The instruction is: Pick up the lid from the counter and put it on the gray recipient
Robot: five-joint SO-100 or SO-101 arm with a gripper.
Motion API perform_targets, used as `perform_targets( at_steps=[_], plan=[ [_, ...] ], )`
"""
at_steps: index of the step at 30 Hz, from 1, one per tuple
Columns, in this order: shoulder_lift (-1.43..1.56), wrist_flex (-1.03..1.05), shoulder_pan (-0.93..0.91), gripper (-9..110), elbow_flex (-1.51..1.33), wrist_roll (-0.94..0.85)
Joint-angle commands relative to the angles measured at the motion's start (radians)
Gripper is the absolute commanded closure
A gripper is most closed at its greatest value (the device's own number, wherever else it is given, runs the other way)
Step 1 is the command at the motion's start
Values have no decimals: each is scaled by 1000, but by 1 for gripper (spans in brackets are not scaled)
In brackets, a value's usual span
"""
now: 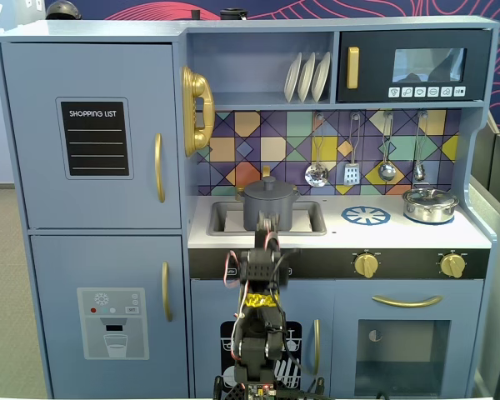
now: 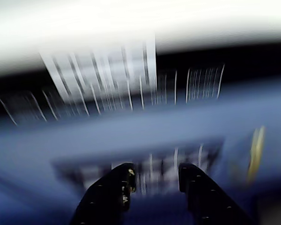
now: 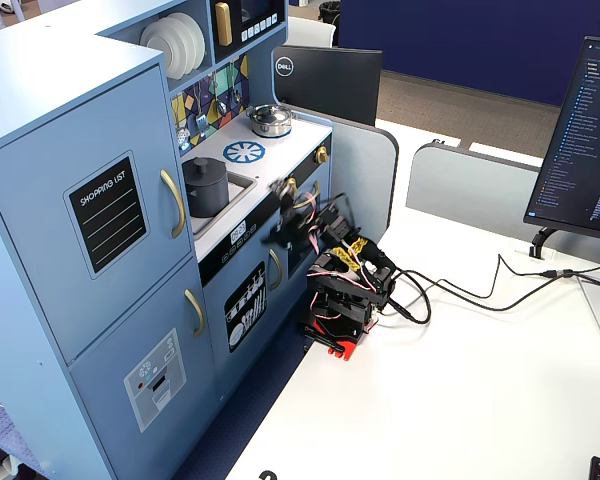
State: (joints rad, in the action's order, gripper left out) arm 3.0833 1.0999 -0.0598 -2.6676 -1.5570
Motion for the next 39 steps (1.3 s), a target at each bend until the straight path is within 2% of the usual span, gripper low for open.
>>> perform_targets(
  at_steps=[1,3,6,8,12,14,16,19,39],
  plan=[
    [44,-83,9,102,-213,5],
    [64,-100,23,102,-325,11],
    [49,37,77,102,-333,83],
    [78,169,74,102,-333,48],
    [95,410,66,102,-334,109],
    [95,408,71,101,-334,201],
    [95,408,69,100,-334,212],
    [95,408,46,94,-334,199],
    [95,410,23,94,-334,189]
  ],
)
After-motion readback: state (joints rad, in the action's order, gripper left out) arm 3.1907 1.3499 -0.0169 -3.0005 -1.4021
